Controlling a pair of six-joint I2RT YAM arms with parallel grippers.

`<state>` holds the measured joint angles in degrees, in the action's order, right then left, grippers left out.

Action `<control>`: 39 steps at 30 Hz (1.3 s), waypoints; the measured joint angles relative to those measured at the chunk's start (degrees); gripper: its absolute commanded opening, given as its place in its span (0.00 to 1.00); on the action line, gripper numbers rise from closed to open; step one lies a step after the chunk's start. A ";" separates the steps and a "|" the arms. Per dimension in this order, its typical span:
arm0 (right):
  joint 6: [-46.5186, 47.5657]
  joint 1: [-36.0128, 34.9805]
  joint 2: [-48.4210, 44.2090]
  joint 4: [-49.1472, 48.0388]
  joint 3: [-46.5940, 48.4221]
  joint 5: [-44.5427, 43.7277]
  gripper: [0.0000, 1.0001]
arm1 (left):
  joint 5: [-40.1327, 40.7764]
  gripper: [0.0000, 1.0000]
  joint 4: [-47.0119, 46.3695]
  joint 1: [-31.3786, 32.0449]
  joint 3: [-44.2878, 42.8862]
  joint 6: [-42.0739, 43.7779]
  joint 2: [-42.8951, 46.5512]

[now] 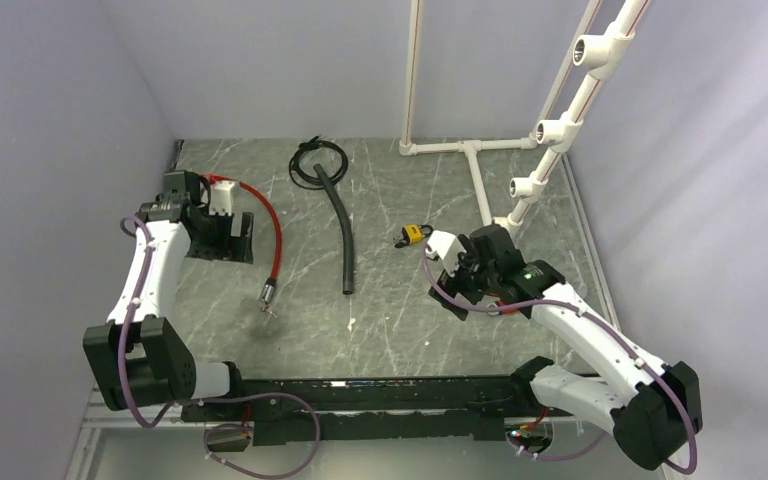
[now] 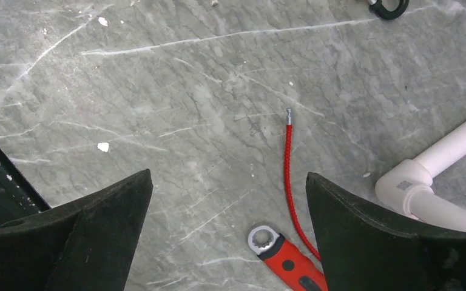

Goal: Lock with the key
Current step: Move the lock to the center of the board.

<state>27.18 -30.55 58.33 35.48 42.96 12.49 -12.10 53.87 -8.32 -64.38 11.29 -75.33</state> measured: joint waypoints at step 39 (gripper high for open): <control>-7.56 0.79 -18.58 -1.36 -4.09 -0.79 1.00 | -7.08 0.99 -9.60 44.06 -58.58 2.45 -59.14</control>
<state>19.62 -29.76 39.75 34.13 38.87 11.70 -19.18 44.27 35.75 -122.96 13.74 -134.47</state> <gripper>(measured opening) 0.994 0.992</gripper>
